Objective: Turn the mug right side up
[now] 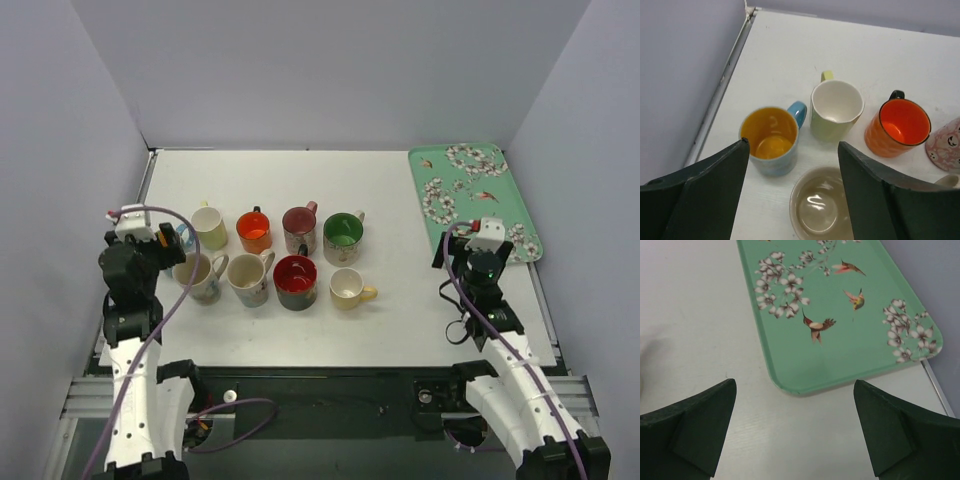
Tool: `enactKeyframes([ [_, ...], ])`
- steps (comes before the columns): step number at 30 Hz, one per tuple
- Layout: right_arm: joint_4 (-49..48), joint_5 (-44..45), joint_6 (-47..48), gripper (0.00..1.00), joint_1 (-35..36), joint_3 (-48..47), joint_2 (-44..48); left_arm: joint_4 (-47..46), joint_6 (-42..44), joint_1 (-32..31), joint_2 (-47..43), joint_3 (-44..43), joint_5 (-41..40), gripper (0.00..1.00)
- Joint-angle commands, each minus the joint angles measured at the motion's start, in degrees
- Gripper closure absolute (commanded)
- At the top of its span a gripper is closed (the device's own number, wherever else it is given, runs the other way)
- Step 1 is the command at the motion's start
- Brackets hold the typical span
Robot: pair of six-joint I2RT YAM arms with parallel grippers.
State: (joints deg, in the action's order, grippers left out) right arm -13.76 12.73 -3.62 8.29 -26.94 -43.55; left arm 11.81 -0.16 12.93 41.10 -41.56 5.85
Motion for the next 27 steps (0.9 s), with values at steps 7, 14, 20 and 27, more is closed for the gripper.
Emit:
enactKeyframes([
  [7,-15.31,15.04,-2.01,0.03,-0.03,18.50,11.91,-15.33,-10.91,0.34,-19.29,20.89,-20.86,0.13],
  [14,-21.29,17.50,-3.50,0.03,0.23,20.87,3.57,-20.26,-4.67,0.34,-25.54,30.75,-20.70,0.13],
  [20,-22.80,18.03,-3.94,0.03,0.23,22.02,1.72,-9.91,-6.78,0.34,-28.97,29.52,-17.98,0.12],
  [27,-25.00,18.03,-4.38,0.03,0.23,22.90,0.57,-7.77,-5.46,0.34,-32.48,32.42,-15.87,0.08],
])
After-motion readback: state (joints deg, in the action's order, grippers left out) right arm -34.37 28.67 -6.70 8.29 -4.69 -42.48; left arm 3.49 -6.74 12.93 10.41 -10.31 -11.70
